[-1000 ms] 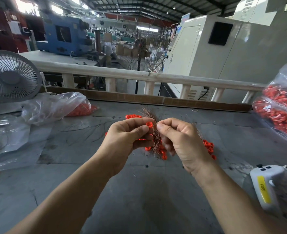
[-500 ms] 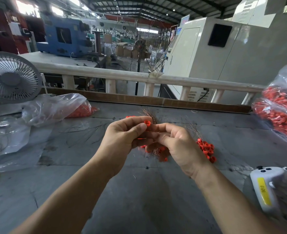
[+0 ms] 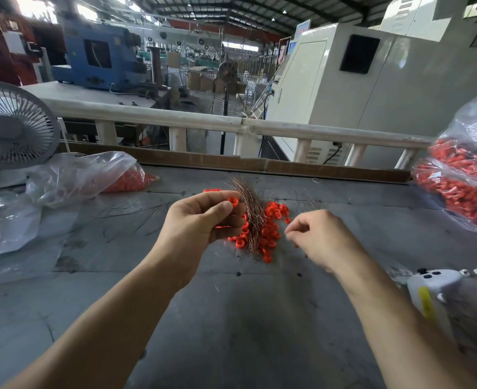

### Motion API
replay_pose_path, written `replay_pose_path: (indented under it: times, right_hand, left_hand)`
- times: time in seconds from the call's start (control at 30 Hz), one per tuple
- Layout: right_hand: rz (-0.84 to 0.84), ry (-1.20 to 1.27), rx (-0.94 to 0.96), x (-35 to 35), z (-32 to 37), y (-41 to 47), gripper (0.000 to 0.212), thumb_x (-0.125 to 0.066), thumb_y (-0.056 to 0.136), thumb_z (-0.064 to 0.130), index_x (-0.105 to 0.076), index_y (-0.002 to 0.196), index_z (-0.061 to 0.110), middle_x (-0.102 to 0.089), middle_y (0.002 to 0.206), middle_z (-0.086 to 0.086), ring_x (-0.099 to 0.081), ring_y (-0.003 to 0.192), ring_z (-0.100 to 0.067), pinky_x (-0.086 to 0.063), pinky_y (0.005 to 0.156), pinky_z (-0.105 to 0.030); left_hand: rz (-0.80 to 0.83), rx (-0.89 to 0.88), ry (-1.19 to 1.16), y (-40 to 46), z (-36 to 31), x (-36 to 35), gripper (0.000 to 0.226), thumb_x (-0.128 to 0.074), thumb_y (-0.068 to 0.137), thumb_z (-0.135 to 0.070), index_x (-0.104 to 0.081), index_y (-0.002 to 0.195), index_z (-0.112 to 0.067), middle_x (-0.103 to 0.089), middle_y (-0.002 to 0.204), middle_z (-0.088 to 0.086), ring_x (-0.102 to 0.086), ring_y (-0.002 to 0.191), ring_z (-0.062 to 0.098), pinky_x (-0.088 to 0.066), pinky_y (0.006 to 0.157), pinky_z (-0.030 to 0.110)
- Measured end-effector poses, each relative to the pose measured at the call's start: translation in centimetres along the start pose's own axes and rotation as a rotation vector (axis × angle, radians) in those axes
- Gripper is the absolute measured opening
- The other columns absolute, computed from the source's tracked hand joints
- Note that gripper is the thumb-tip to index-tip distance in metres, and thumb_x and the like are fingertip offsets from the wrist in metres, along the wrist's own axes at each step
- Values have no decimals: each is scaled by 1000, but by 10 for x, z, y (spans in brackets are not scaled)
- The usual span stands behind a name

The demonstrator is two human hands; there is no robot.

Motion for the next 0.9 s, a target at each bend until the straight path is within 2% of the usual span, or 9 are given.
replay_pose_path:
  times: [0.07,0.13,0.23,0.4,0.5,0.57,0.63,0.73,0.9]
  right_hand:
    - [20,-44,72,-9,10,-1,21,-78,86,27,-71,69,37,-73,79,15,-64,69,-3,-45,57,-18]
    - [42,-39,111,-17,16,-2,14,-81,84,30,-72,75,36,-71,83,17,-66,79,-5,-53,71,-25]
    - [57,-57,127,-26,19,-3,10,-82,84,30,-73,79,32,-70,77,14,-63,67,-5,-54,66,-29]
    - [3,-59,133,-22,18,-4,14,-77,88,28,-72,76,31,-68,75,17,-64,70,-6,-51,64,-26]
    - [-60,290,166,-9,23,-5,13,-75,91,22,-74,79,27,-70,65,12,-63,58,-2,-49,54,-22]
    - [-44,634,227,-1,35,-9,10,-75,92,16,-76,85,22,-72,66,0,-65,58,-10,-51,50,-28]
    - [-9,838,300,2,48,-14,5,-75,88,17,-77,88,21,-73,72,-9,-67,62,-18,-52,50,-26]
    - [34,926,356,-1,60,-19,7,-74,83,23,-78,89,26,-74,78,-10,-70,68,-19,-53,54,-27]
    - [24,892,398,-2,61,-21,6,-75,86,25,-77,92,26,-74,79,-3,-70,73,-16,-54,58,-28]
  left_hand:
    - [-3,0,5,-1,0,0,19,-59,99,0,-75,108,-4,-76,99,20,-73,82,26,-60,71,30]
    - [-4,0,10,-1,0,0,19,-60,98,-1,-76,108,-5,-77,98,19,-74,82,26,-60,71,30]
    - [-1,4,11,-2,0,-1,19,-61,98,-1,-76,108,-5,-76,98,20,-74,82,26,-60,71,30]
    - [3,8,32,-2,-1,-1,19,-61,98,-2,-75,110,-4,-76,100,21,-73,82,26,-60,72,31]
    - [8,10,46,-3,-1,-3,18,-61,98,-1,-75,109,-5,-76,99,21,-73,81,26,-61,72,32]
    - [18,15,62,-4,-1,-6,18,-61,98,-1,-75,108,-5,-76,99,21,-72,81,25,-62,74,34]
    - [31,22,94,-5,-2,-9,19,-61,98,-1,-75,108,-6,-77,97,19,-72,80,24,-63,77,37]
    - [50,19,143,-8,-3,-13,19,-60,98,-1,-76,107,-8,-77,94,16,-74,80,23,-64,77,35]
    - [61,-10,194,-11,-8,-17,19,-61,97,0,-76,107,-8,-77,94,20,-74,80,26,-64,80,38]
Point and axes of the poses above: each hand's wrist, its own y-axis towards the middle knuckle, its own x-axis out of the back of the hand, z = x × y, the point moved 7 cm from there along y, towards the middle knuckle
